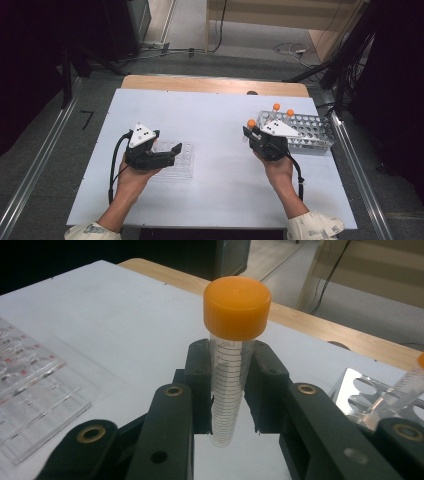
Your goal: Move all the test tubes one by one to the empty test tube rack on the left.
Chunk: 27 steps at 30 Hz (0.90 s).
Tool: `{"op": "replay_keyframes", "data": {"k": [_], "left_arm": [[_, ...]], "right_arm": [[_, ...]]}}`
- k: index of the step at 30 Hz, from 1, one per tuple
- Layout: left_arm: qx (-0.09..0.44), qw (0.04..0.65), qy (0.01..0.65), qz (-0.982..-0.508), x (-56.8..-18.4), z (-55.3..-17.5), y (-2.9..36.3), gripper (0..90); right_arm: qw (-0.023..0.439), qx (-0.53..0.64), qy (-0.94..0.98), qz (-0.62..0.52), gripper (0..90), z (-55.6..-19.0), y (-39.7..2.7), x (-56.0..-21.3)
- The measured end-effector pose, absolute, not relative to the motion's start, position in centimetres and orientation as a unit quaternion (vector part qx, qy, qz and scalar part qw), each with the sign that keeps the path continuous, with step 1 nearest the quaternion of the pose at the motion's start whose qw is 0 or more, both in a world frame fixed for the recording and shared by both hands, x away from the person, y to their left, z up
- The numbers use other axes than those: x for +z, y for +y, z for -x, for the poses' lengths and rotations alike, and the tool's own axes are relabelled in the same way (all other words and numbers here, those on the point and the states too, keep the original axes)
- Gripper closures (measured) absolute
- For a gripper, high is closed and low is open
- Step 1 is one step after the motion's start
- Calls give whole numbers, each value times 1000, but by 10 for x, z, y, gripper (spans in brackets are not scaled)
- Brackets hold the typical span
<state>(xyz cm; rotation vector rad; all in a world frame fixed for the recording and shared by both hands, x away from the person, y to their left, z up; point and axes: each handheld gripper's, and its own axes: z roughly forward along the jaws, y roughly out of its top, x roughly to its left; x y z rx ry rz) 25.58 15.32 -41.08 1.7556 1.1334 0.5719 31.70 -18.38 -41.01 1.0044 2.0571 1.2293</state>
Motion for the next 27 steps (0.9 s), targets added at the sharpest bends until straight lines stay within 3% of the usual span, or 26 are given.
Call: {"op": "replay_keyframes", "data": {"k": [27], "left_arm": [[220,467,433,-739,-416,-250,129,162]], "right_arm": [[212,443,815,-310,715,-292,-135,-432]]}}
